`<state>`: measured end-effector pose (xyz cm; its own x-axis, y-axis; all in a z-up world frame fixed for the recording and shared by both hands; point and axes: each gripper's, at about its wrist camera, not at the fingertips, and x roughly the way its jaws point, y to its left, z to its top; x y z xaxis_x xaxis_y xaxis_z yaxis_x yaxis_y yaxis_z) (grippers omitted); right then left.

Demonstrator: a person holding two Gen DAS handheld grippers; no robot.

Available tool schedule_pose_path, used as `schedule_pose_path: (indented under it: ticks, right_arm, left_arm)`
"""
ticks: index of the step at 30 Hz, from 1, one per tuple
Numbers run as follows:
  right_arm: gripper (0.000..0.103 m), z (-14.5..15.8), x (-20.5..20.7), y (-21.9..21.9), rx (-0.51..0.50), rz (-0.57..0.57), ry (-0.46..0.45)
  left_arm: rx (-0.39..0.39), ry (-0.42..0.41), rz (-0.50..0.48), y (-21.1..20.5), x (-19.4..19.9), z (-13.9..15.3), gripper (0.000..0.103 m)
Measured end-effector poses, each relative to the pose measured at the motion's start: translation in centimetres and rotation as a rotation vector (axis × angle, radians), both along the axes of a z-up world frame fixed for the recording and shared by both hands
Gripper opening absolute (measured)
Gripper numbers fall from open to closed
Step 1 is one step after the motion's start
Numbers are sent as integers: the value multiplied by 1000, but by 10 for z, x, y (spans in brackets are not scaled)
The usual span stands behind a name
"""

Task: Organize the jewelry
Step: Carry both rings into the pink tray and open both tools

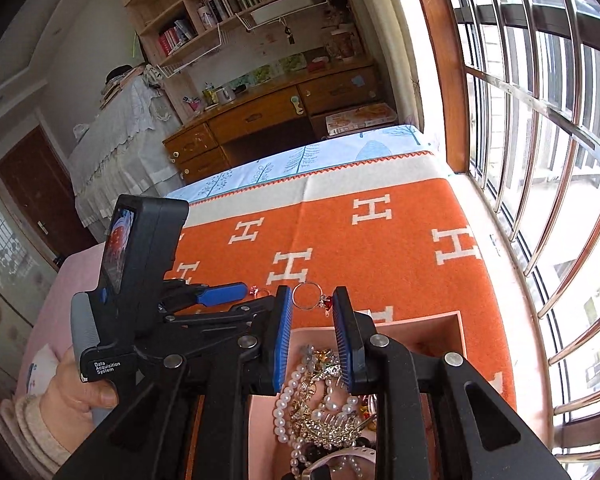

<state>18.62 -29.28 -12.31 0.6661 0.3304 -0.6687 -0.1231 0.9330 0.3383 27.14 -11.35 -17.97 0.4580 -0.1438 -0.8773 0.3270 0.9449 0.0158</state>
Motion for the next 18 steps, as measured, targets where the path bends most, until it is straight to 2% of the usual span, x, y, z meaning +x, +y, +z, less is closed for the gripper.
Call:
schedule_pose_path:
  ticks: [2, 5, 11, 15, 18]
  right_arm:
    - [20, -1, -3, -2, 8, -4, 0]
    - [20, -4, -4, -7, 18, -12, 2]
    - [20, -7, -12, -18, 35, -29, 3]
    - [20, -2, -19, -25, 40, -35, -10]
    - [20, 6, -26, -31, 40, -43, -27]
  left_arm:
    - [4, -4, -3, -2, -1, 0, 30]
    - [12, -11, -14, -6, -4, 1, 19]
    - [54, -49, -11, -11, -12, 2, 19]
    - [32, -55, 6, -7, -19, 12, 19]
    - [2, -87, 10, -3, -32, 33, 19]
